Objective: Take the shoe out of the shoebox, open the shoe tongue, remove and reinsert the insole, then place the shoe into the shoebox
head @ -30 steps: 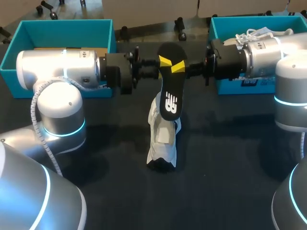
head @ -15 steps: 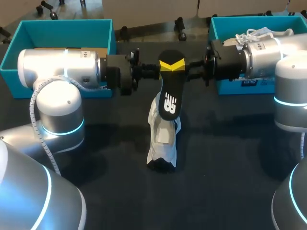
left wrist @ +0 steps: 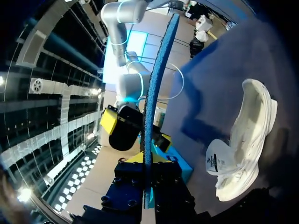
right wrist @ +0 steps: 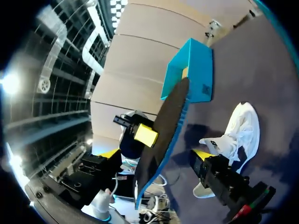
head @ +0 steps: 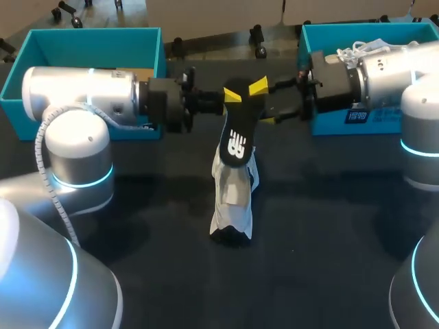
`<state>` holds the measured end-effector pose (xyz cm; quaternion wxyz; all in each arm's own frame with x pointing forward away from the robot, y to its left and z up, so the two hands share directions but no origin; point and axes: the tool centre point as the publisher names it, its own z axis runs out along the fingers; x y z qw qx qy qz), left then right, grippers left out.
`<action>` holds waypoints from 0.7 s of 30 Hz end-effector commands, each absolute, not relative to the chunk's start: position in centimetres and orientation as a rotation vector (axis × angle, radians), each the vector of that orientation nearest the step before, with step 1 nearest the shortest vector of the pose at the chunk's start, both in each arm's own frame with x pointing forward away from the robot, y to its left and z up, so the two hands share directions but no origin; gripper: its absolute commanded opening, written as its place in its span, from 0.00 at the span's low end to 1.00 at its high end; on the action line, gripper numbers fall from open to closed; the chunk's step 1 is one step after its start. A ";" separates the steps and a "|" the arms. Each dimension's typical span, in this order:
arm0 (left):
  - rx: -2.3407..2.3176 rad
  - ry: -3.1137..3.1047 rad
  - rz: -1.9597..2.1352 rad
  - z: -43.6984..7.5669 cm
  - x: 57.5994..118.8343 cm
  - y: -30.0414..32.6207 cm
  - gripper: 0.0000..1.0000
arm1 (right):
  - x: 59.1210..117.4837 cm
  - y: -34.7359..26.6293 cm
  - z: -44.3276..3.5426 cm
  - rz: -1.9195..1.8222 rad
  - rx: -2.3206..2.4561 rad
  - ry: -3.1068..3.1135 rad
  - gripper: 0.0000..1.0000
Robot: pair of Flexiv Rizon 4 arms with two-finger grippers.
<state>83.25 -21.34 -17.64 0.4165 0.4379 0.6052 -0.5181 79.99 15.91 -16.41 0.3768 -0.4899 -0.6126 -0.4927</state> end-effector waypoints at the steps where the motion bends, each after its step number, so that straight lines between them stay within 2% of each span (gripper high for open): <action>1: 1.115 1.545 -1.316 -17.5 83.3 -21.1 0.00 | 79.1 15.3 -15.8 -1.244 -1.263 -1.657 1.00; 21: 1.042 1.709 -1.522 -16.9 81.5 -19.2 0.00 | 77.9 14.4 -16.6 -1.177 -1.262 -2.207 1.00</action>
